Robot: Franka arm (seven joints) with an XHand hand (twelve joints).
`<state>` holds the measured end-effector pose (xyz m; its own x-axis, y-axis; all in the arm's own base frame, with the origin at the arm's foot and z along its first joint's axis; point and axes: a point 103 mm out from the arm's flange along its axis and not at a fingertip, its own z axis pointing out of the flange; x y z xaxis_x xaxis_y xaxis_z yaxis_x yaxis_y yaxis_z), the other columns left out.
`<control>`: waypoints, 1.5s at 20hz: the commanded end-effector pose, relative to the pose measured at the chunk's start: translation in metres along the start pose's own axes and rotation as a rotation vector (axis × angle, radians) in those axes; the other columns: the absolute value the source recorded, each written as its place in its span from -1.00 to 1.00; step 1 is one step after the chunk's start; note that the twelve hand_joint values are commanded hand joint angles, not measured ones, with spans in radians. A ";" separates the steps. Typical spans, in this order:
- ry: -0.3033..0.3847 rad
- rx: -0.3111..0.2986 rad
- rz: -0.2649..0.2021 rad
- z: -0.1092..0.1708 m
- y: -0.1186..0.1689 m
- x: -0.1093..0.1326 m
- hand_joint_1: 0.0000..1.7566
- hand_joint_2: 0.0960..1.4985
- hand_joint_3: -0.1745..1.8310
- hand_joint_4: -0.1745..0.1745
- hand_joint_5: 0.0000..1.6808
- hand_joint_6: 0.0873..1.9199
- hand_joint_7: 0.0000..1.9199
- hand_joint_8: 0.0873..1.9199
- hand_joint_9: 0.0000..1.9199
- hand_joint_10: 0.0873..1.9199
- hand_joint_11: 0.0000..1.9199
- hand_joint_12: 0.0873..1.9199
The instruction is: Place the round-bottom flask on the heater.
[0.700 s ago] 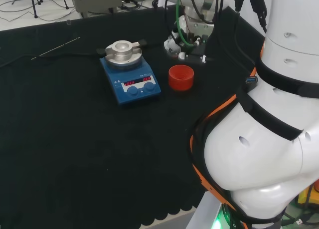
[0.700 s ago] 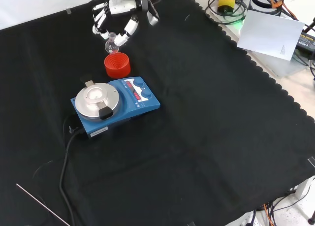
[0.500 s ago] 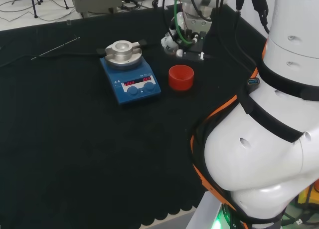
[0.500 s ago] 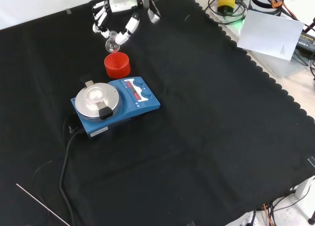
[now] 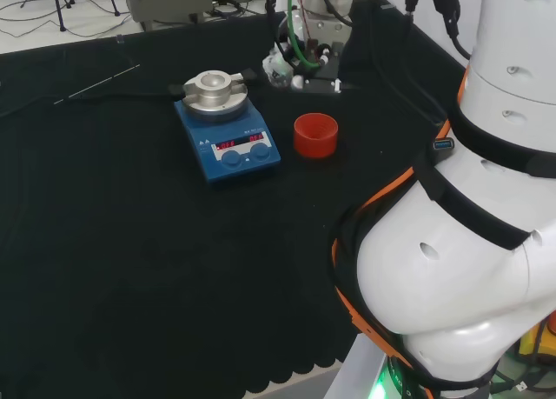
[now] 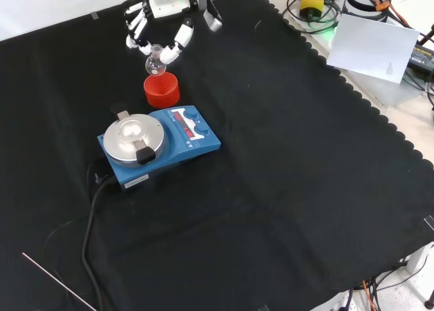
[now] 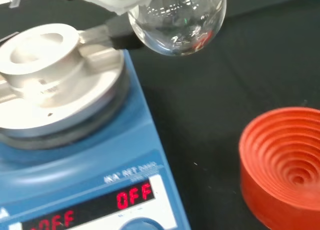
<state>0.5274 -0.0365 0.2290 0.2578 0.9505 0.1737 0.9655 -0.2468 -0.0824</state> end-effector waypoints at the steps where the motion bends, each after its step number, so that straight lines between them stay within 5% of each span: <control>1: 0.012 0.027 -0.056 -0.005 0.020 0.042 0.12 0.06 -0.13 1.00 0.07 0.34 -0.42 -0.49 -0.26 -0.53 -0.84 0.39; 17: 0.011 0.090 -0.169 0.016 0.072 0.120 0.12 0.04 -0.11 1.00 0.07 0.34 -0.42 -0.49 -0.26 -0.53 -0.82 0.38; 30: -0.008 0.126 -0.183 0.039 0.090 0.130 0.12 0.04 -0.11 1.00 0.07 0.35 -0.42 -0.49 -0.26 -0.53 -0.82 0.38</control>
<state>0.6438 0.0695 0.2144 0.0801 0.9778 0.1934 0.9865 -0.0500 -0.1556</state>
